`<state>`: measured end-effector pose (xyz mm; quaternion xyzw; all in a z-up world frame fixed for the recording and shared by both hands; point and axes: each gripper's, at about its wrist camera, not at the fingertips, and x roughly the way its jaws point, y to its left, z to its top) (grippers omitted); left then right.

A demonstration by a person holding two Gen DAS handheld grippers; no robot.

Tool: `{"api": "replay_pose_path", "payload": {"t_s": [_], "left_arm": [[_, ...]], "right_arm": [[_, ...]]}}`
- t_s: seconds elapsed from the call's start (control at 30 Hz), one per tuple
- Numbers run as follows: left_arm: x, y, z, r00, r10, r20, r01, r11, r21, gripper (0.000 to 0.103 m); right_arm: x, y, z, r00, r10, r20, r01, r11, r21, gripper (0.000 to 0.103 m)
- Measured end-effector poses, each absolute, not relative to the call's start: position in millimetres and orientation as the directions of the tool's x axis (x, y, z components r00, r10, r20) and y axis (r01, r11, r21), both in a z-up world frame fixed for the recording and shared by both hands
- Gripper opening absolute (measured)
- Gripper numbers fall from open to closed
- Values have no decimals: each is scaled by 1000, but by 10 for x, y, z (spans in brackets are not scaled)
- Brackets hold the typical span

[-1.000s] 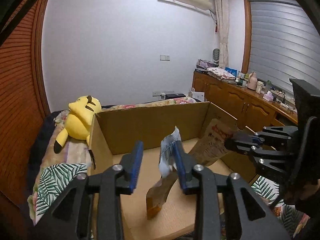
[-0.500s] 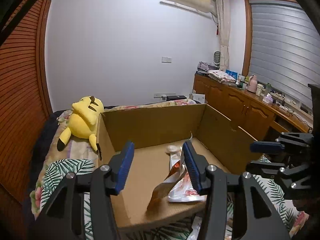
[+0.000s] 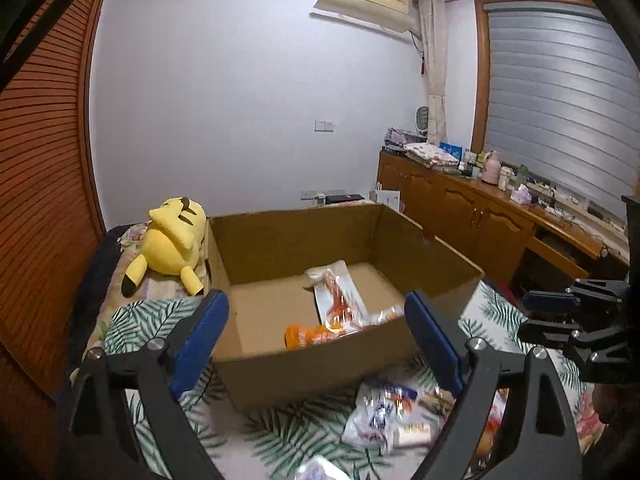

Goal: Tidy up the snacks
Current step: 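Grasp a small white-orange snack pack with the left gripper while the right gripper grasps the pink-wrapped pastry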

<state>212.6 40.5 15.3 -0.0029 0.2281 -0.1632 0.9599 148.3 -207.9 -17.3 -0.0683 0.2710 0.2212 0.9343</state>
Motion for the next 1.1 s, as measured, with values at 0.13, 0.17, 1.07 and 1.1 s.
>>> {"api": "replay_pose_path", "payload": {"t_s": [0.13, 0.17, 1.07, 1.1], "left_arm": [[1911, 447, -4, 830, -317, -459, 314, 946, -84, 91], [1864, 467, -71, 824, -316, -469, 312, 946, -89, 91], [1726, 378, -1221, 665, -238, -708, 247, 965, -92, 91], [1728, 383, -1242, 660, -235, -714, 239, 966, -97, 91]], "right_arm": [[1320, -2130, -298, 754, 367, -545, -429, 903, 15, 44], [1286, -2139, -348, 750, 366, -550, -425, 905, 23, 44], [1420, -1920, -1403, 595, 431, -678, -518, 851, 86, 61], [1432, -1911, -1416, 587, 434, -683, -524, 847, 89, 61]]}}
